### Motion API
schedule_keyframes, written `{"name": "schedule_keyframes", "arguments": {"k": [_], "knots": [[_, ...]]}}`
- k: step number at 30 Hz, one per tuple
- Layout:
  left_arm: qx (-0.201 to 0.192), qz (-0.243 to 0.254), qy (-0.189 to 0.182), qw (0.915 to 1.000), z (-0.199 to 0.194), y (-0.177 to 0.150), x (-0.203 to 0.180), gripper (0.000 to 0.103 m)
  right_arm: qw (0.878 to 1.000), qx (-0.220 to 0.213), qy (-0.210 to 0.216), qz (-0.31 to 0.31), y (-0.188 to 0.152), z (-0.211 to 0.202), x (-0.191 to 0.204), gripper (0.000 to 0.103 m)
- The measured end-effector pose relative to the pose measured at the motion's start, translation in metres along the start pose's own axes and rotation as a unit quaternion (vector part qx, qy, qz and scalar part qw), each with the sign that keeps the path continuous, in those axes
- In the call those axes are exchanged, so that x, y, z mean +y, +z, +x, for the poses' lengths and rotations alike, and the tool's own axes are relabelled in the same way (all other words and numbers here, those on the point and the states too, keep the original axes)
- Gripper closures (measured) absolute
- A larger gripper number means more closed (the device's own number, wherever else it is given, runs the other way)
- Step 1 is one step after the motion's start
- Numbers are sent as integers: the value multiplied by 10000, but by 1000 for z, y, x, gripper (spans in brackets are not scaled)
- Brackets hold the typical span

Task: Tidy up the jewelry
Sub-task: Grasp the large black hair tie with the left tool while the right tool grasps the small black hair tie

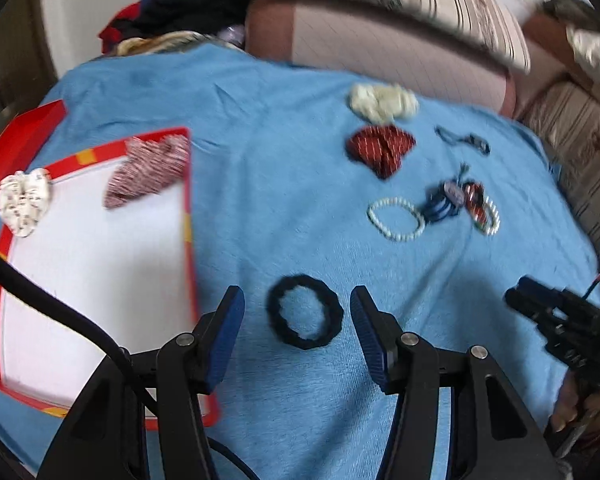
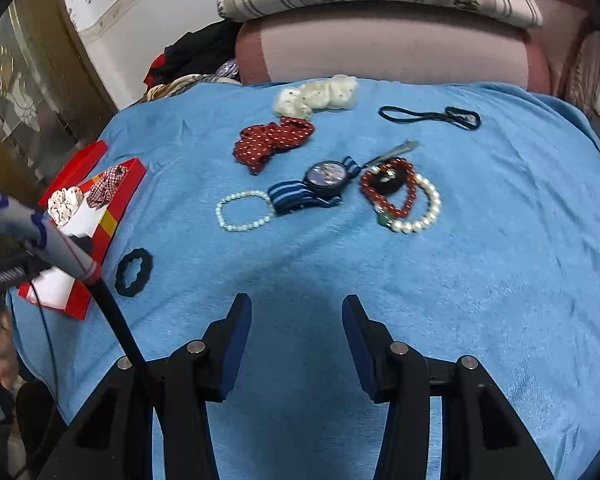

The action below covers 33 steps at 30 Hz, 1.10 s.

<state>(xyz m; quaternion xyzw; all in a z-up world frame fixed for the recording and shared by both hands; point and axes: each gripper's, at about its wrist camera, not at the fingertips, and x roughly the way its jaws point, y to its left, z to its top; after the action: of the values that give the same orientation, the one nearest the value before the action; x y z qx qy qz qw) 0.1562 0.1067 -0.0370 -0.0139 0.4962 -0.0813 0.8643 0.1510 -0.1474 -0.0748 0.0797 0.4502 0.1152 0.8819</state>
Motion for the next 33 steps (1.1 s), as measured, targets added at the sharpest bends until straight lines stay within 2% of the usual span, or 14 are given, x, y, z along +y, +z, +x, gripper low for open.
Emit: {"name": "schedule_keyframes", "arguments": {"k": [5,9,14,18,20,24,29,31,32,33], "knots": [[267,-61,33,9996,28,-4,0,49,9995,-101,34,311,8,6,-20,52],[370,-99,-19,9993,42,-3,3,49,9981,-217,-186,545,19,13,-43,52],[461,-118,-215,9986,51,-2,7,50,9968,-207,-277,718,40,30,-62,52],[475,-44,-243,9986,55,-3,6,55,9952,-379,-208,876,58,35,-71,52],[473,-23,-266,9985,55,-2,5,58,9958,-437,-251,767,68,37,-70,52],[472,-29,-322,9984,57,0,6,61,9982,-356,-402,256,86,54,-63,63],[436,118,-287,9986,59,0,0,61,9988,-53,-463,120,93,81,-72,66],[410,221,-217,9987,60,0,-4,62,9991,35,-367,215,93,87,-79,85],[386,251,-174,9988,60,-1,-5,72,9992,56,-293,281,92,87,-82,95],[364,266,-146,9989,59,-1,-6,97,9991,7,-269,318,92,84,-83,97]]}}
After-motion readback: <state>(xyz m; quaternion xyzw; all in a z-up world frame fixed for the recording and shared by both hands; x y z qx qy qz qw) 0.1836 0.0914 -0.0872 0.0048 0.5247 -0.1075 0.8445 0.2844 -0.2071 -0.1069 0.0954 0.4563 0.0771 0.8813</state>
